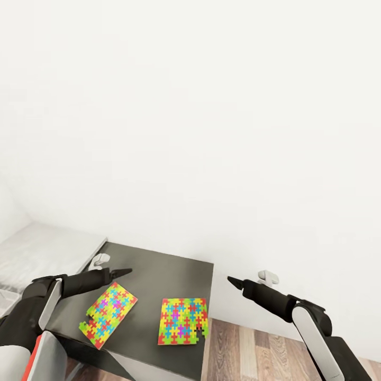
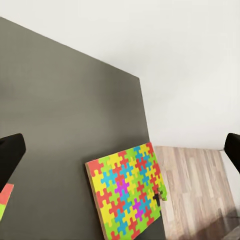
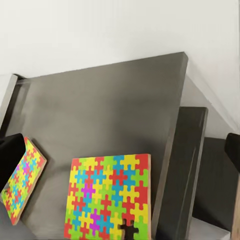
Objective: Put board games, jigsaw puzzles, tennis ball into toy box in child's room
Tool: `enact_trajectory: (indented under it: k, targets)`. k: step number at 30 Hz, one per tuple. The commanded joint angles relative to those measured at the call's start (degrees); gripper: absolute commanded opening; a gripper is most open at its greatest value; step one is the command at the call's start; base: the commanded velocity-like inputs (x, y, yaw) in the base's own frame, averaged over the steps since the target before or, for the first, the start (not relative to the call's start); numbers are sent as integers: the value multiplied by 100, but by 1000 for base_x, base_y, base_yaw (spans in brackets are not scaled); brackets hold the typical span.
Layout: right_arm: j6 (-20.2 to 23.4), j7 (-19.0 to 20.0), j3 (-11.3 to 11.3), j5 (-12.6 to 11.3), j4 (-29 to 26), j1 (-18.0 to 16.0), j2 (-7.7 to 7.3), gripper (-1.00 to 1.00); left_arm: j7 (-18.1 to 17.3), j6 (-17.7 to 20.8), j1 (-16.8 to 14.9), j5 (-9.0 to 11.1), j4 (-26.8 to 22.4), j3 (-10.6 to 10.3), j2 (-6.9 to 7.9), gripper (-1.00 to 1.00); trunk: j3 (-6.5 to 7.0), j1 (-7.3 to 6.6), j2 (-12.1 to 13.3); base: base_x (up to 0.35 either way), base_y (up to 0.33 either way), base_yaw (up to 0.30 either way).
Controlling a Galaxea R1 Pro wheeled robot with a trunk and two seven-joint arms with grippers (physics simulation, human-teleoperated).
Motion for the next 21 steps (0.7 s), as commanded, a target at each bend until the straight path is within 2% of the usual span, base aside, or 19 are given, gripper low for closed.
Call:
enact_trajectory:
  k: [1, 9, 15, 21]
  targets:
    - [20, 22, 2, 22, -1, -7, -3, 100, 4, 38, -4, 12, 1, 4, 0, 100, -14, 3, -12, 0, 0, -27]
    - [120, 16, 2, 23, 61, -53, 14, 100, 67, 53, -4, 1, 29, -2, -4, 100, -72, 3, -12, 0, 0, -8]
    - [151, 8, 3, 38, 142, -72, 29, 100, 299, 52, -4, 2, 66, -280, -11, 100, -127, 3, -12, 0, 0, 0]
    - [147, 1, 3, 42, 316, -88, 1, 100, 354, 47, -4, 3, 70, -381, -20, 100, -184, 3, -12, 0, 0, 0]
